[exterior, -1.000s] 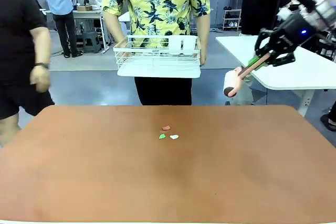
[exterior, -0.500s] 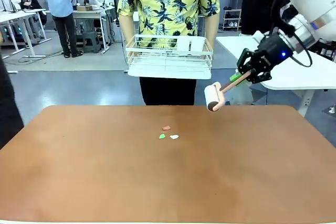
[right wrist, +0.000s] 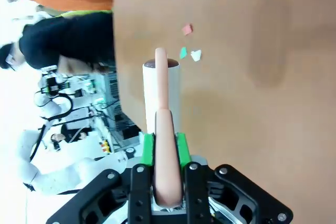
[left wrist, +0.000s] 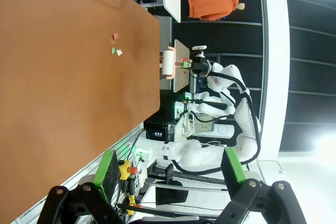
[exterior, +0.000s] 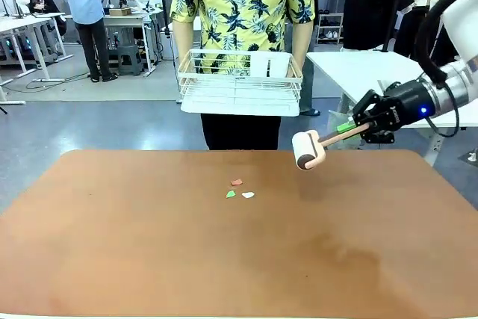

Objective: Clean the table.
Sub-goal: Clean the table with the Lint Roller when the human lifts the Dish drying rack.

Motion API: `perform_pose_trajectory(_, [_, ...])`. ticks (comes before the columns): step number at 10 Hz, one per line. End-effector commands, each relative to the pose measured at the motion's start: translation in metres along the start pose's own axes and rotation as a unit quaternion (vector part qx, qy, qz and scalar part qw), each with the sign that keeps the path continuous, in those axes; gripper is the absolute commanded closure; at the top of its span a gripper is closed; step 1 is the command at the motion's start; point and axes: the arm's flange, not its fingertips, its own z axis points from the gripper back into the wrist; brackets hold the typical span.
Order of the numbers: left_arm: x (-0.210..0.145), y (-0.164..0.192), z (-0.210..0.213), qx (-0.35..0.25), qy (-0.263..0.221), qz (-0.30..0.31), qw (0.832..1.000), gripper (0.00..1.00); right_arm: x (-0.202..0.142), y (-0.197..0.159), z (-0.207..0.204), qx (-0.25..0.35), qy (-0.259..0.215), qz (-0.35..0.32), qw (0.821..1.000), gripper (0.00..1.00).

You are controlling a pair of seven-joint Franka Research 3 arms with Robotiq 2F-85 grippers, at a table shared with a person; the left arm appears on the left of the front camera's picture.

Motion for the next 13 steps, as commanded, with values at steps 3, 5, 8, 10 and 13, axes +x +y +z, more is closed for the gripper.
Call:
perform_pose_trajectory(3, [-0.004,0.000,0.001,-0.003,-0.001,-0.002,1.000,0.00,-0.020,-0.036,-0.027,0.031,-0.013,0.014,0.999,0.79])
perform_pose_trajectory(5, [-0.004,0.000,0.001,-0.003,-0.001,-0.002,1.000,0.00,-0.021,-0.026,-0.026,0.009,-0.033,0.025,0.999,0.79])
perform_pose_trajectory(8, [-0.004,0.000,0.001,-0.003,-0.001,-0.002,1.000,0.00,-0.021,-0.038,-0.022,0.031,-0.005,0.001,0.999,0.79])
perform_pose_trajectory(10, [-0.004,0.000,0.001,-0.003,-0.001,-0.002,1.000,0.00,-0.020,-0.039,-0.023,0.023,-0.010,0.003,1.000,0.79])
perform_pose_trajectory(13, [-0.004,0.000,0.001,-0.003,-0.001,-0.002,1.000,0.00,0.012,-0.047,-0.072,-0.005,0.010,0.033,0.999,0.79])
